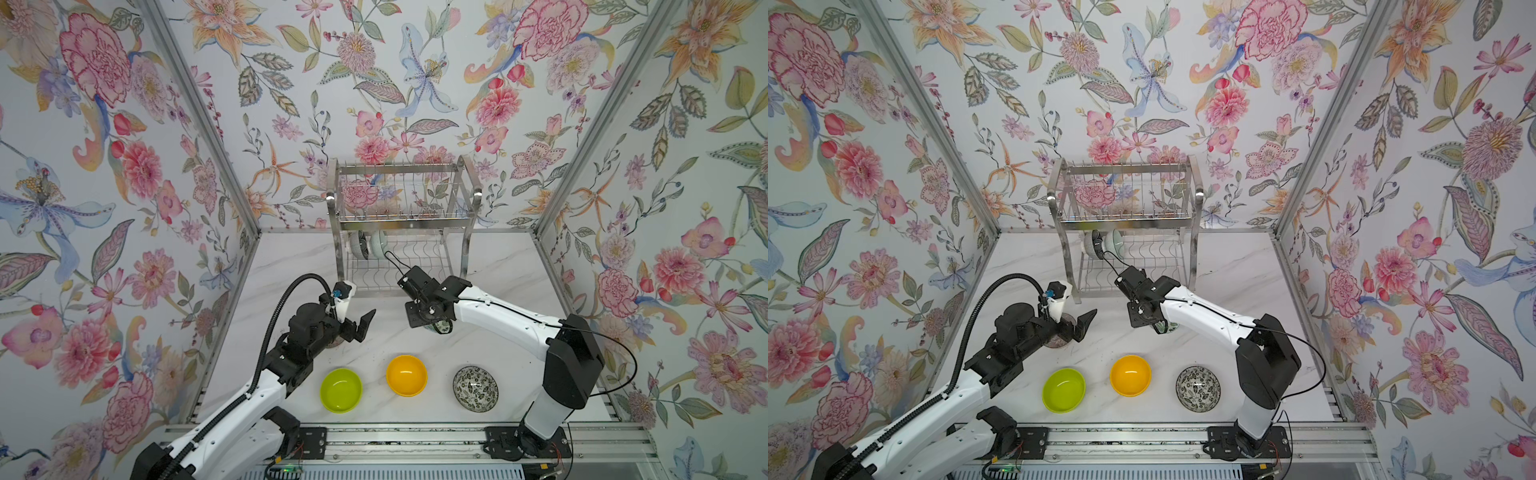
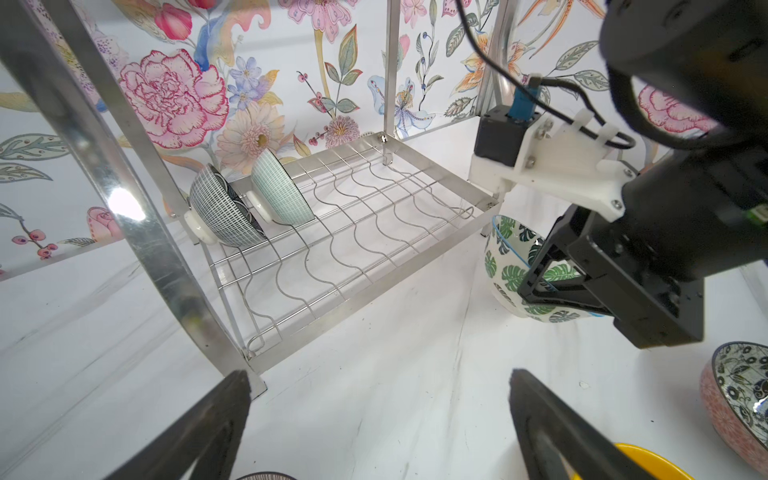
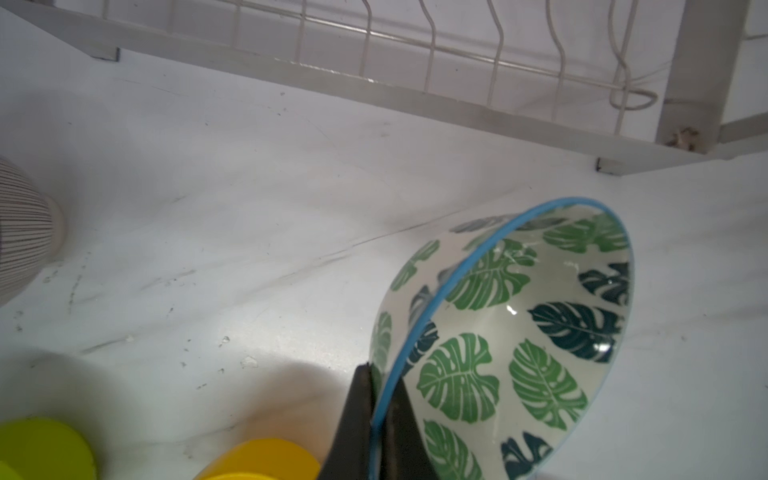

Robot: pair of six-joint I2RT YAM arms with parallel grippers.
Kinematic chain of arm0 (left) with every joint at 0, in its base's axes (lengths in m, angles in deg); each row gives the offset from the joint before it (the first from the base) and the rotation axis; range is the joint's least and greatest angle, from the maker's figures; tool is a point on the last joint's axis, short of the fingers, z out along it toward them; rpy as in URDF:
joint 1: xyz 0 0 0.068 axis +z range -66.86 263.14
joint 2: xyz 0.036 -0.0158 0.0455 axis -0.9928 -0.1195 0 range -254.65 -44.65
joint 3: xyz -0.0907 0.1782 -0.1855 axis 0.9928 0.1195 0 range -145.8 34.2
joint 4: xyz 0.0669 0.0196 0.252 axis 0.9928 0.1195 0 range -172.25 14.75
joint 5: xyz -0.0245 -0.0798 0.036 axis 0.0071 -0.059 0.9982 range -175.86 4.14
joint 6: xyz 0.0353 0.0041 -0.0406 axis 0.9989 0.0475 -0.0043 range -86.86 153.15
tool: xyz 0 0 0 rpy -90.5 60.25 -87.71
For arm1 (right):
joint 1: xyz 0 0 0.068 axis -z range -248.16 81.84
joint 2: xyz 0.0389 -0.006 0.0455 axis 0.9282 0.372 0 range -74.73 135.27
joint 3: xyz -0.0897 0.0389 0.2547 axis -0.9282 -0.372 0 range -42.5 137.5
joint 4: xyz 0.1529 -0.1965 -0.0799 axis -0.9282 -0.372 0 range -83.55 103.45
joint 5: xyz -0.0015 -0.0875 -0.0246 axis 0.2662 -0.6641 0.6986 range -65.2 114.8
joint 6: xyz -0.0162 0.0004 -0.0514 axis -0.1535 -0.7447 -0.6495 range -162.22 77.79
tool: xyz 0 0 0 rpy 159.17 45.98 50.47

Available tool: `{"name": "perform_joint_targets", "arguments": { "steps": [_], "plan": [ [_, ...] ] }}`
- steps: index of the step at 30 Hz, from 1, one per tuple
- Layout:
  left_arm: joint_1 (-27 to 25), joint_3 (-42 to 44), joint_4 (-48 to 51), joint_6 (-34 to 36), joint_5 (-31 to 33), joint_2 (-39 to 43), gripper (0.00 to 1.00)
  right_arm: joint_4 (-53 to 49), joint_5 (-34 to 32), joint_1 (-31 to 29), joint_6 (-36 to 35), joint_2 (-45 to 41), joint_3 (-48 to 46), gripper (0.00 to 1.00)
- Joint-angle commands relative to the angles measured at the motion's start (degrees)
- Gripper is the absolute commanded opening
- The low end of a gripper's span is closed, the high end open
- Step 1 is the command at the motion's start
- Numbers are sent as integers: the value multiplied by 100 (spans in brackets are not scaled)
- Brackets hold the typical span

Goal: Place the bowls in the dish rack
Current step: 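Lift and tilt the leaf-print bowl up with the right gripper, then carry the leaf-print bowl into the rack's lower tier with the right gripper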

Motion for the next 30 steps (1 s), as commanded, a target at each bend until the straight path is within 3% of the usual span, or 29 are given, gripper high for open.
{"name": "perform_joint_targets", "arguments": {
  "steps": [1, 18, 30],
  "plan": [
    [80, -122, 60, 79, 84, 77, 99, 884, 202, -7, -172, -329, -248, 0],
    [286, -113, 33, 79, 149, 32, 99, 4243, 1244, 295, -142, -1055, -1590, 0],
    [335, -87, -4, 70, 180, -33, 99, 7120, 1893, 597, 837, -978, -2463, 0]
  ]
}}
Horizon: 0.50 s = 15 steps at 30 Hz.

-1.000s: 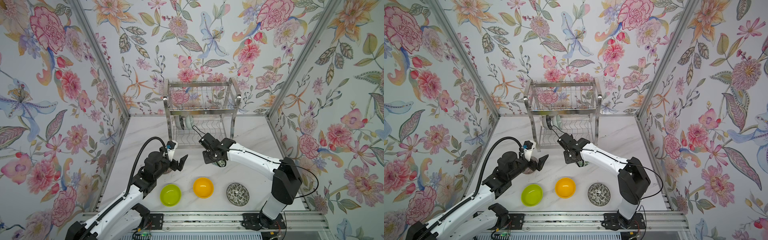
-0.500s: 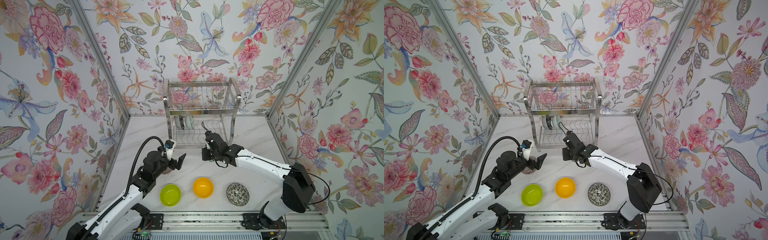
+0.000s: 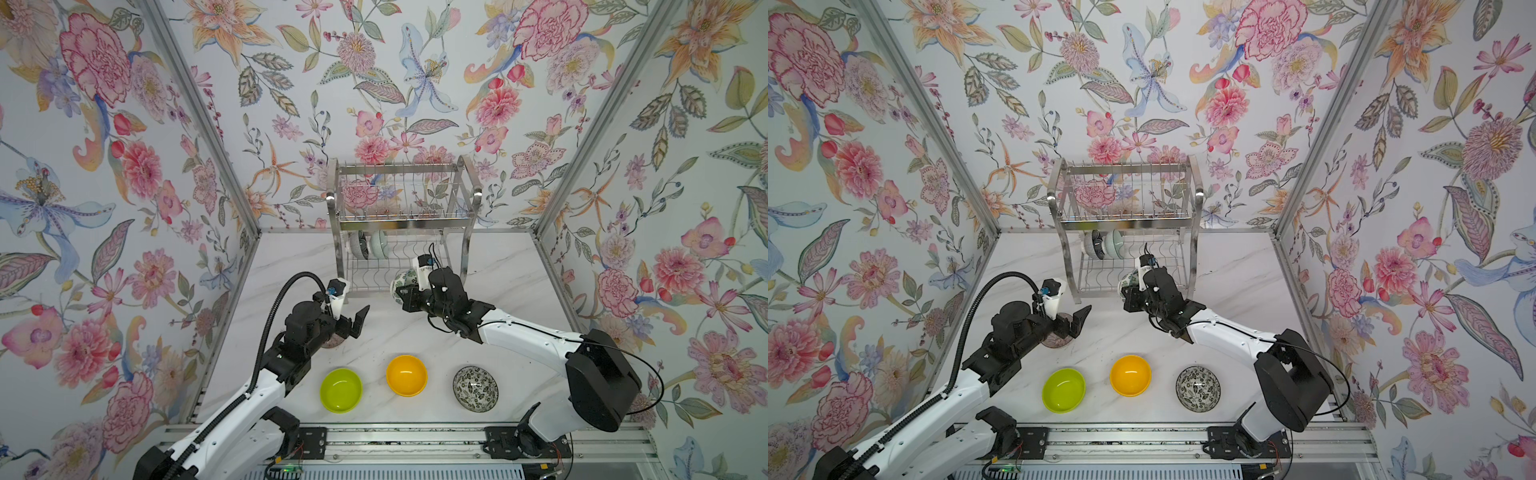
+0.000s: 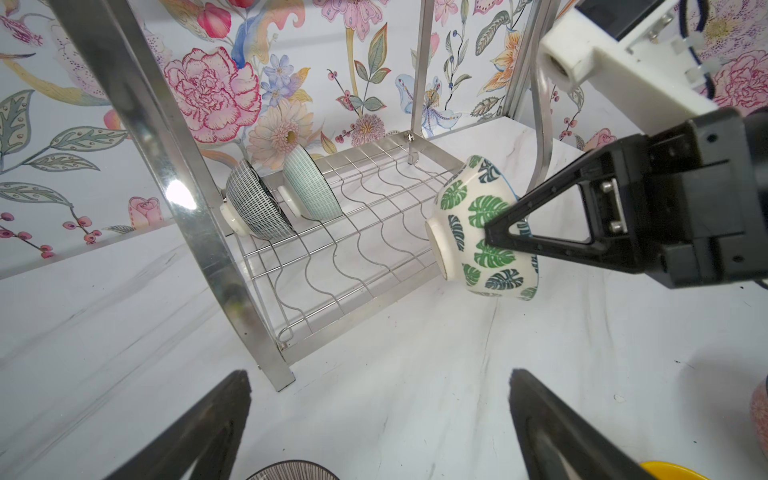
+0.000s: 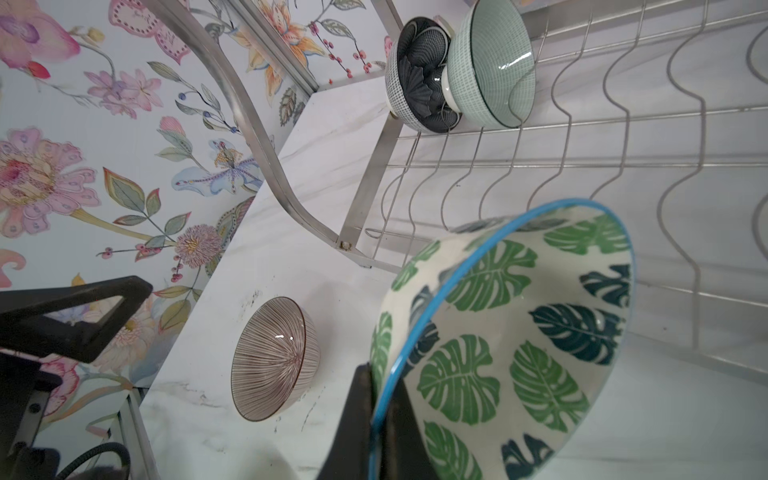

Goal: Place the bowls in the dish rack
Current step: 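Carry the leaf-print bowl into the rack's lower tier with the right gripper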

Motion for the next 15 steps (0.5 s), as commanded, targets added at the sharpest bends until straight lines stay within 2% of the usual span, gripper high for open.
{"name": "perform_joint_targets", "arguments": {
  "steps": [1, 9, 15],
  "plan": [
    [80, -87, -38, 44, 86, -49, 99, 1574, 204, 18, 452, 61, -46, 0],
    [112, -78, -41, 49, 145, -15, 99, 3222, 263, 112, 1443, 687, -157, 0],
    [120, -78, -45, 67, 144, 66, 99, 4008, 181, 216, 2290, 1113, -58, 0]
  ]
}}
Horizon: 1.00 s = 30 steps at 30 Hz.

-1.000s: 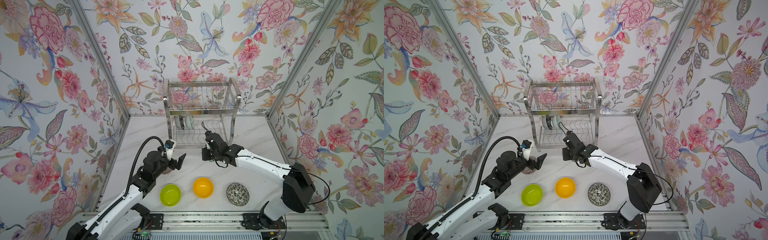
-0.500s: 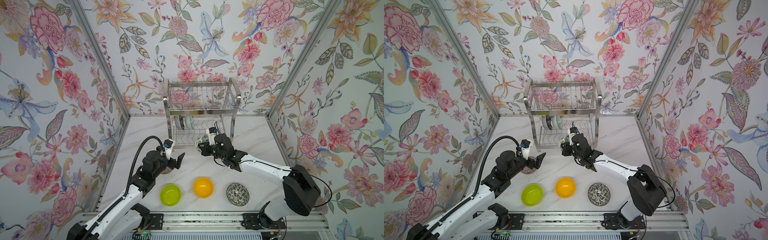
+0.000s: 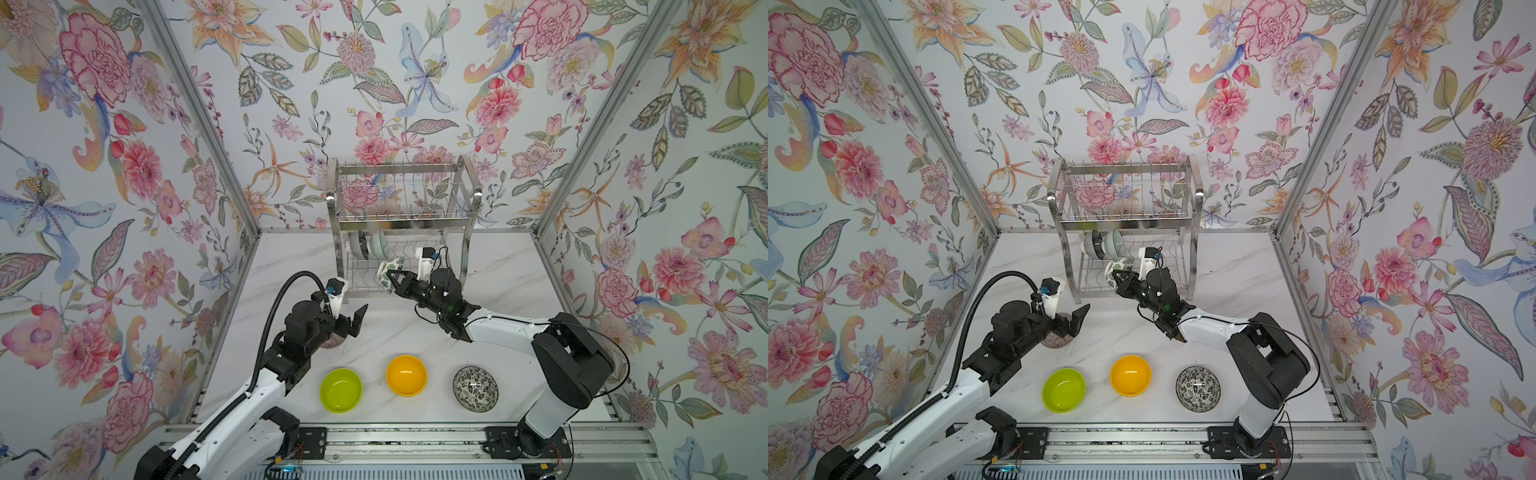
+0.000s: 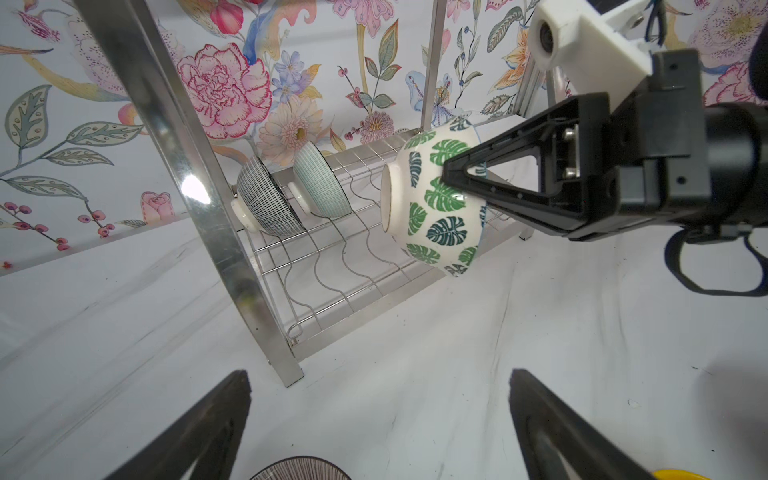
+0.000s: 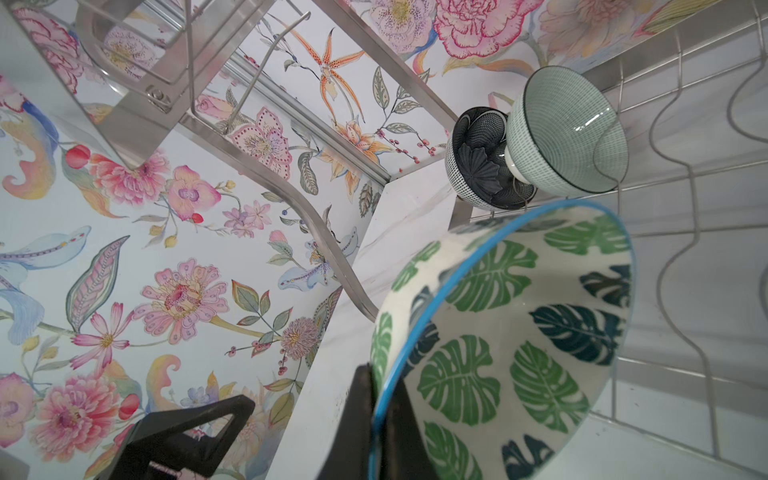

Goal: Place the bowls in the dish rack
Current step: 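Carry the leaf-print bowl into the rack's lower tier with the right gripper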

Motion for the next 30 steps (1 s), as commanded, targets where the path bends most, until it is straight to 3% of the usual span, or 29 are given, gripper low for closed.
{"name": "perform_joint_targets", "arguments": {
  "steps": [1, 10, 20, 30],
  "plan": [
    [55, -78, -46, 66, 74, 94, 99, 1254, -14, 89, 731, 209, 126, 0],
    [55, -87, -17, 83, 30, 117, 99, 2232, 464, 362, 2013, 1201, 619, 0],
    [56, -96, 5, 123, -23, 87, 99, 1678, 1151, 607, 1804, 1435, 1039, 0],
    [62, -113, 7, 136, -49, -6, 99, 1008, 1891, 846, 1046, 1635, 1517, 0]
  ]
}}
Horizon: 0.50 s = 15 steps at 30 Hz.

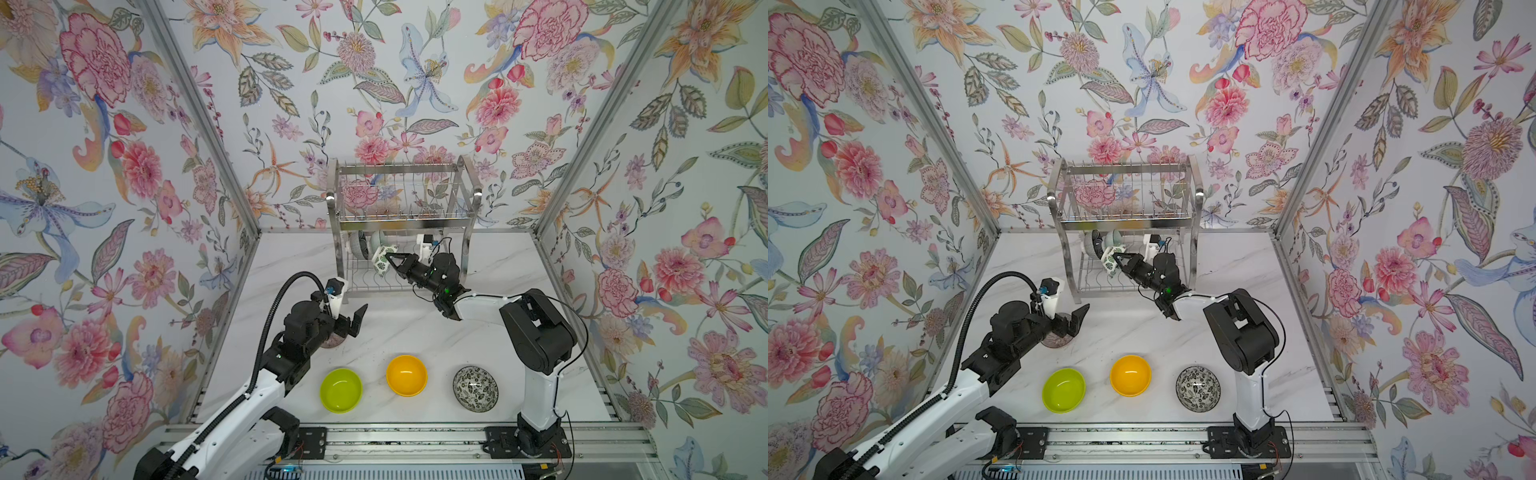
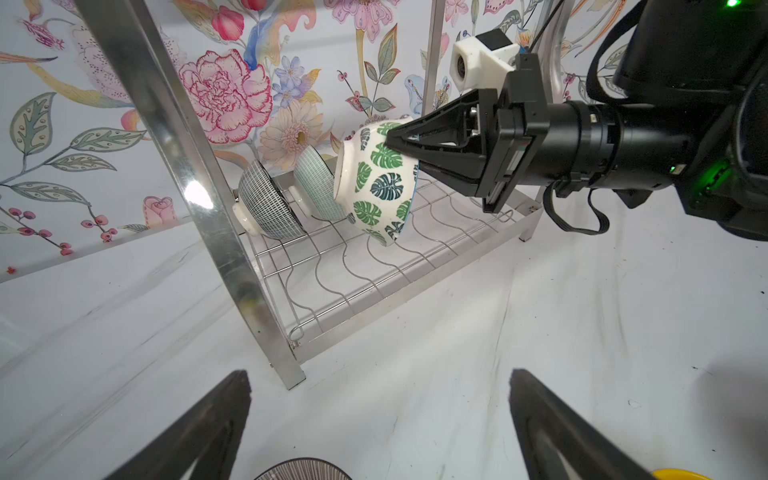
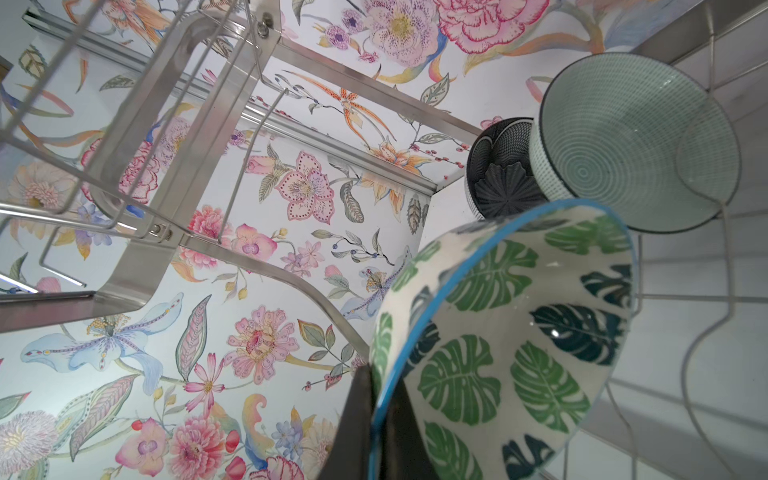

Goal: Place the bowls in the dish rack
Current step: 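Carry the leaf-print bowl into the rack's lower tier with the right gripper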

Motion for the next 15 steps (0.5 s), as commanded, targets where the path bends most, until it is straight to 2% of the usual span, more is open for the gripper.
{"name": "perform_joint_targets", "arguments": {
  "steps": [1, 15],
  "plan": [
    [50, -121, 7, 92, -58, -58, 99, 62, 436, 81, -372, 138, 348, 0],
    [50, -140, 53, 171, -30, -61, 99, -330, 780, 407, -1168, 504, 876, 0]
  ]
}}
